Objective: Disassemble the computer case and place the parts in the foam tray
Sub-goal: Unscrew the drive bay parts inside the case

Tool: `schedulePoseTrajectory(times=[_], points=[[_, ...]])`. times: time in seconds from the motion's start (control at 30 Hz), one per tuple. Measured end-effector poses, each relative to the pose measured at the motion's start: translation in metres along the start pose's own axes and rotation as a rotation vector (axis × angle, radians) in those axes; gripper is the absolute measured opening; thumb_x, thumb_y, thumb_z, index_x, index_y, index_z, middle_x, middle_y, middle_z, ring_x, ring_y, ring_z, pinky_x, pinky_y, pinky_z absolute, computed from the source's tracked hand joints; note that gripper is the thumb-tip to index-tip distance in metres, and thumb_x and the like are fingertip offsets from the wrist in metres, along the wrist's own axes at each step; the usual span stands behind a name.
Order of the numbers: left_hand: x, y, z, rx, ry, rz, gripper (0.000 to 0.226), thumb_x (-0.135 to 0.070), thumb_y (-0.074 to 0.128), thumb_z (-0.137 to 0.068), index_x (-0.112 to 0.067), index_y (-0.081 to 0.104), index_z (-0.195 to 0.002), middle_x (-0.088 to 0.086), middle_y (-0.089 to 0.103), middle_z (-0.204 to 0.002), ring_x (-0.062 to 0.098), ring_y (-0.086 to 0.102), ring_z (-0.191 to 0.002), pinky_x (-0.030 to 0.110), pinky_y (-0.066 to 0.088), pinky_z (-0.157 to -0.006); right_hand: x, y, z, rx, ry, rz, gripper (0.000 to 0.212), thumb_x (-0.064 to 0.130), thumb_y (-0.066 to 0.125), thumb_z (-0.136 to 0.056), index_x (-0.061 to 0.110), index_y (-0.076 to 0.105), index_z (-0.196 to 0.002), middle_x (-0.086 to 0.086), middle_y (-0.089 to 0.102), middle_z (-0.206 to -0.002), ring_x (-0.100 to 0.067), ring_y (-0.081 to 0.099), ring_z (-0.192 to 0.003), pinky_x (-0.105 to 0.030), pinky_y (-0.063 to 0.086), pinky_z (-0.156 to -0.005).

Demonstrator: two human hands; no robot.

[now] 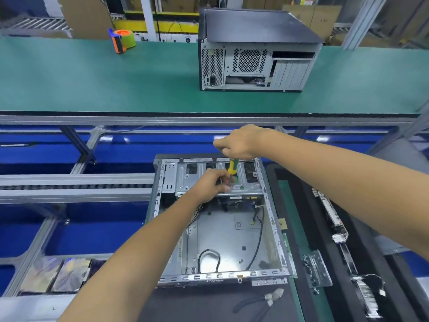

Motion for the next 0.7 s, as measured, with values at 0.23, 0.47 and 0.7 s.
schedulePoseTrajectory(times=[0.23,0.47,0.7], points=[[-0.009,-0.001,0.002,0.032,0.029,-0.042,0.025,-0.003,0.084,-0.082,-0.012,0.070,-0.101,0.018,0.071,-0.106,0.031,0.067,-0.105,0.045,0.052,-0.095,0.002,0.008,0.004,0.008,-0.084,-0.413,0.031,0.023,0.055,-0.097,0.026,0.045,-0.126,-0.007,0.050,-0.104,-0.024,0.053,-0.075,-0.037,0.039,-0.062],[-0.010,-0.002,0.002,0.014,0.042,-0.052,0.020,-0.004,0.082,-0.084,-0.011,0.065,-0.092,0.012,0.071,-0.103,0.018,0.069,-0.103,0.040,0.054,-0.091,0.009,0.007,0.004,-0.012,-0.157,-0.554,0.052,-0.003,0.060,-0.083,0.028,0.052,-0.123,-0.004,0.042,-0.109,-0.018,0.050,-0.079,-0.039,0.045,-0.062],[-0.011,-0.003,0.003,-0.006,0.051,-0.034,0.032,-0.003,0.081,-0.085,-0.026,0.059,-0.085,0.013,0.072,-0.106,0.029,0.069,-0.110,0.046,0.053,-0.097,0.003,0.004,0.005,-0.066,-0.037,-0.047,0.025,0.039,0.042,-0.102,0.021,0.049,-0.118,-0.006,0.055,-0.093,-0.026,0.053,-0.079,-0.039,0.042,-0.064]])
Point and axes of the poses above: each hand's wrist, its own z-axis away from the middle knuckle, its own y-axis out of the palm, x = y × z, the point moved 10 cm from there along -z, towards the middle knuckle
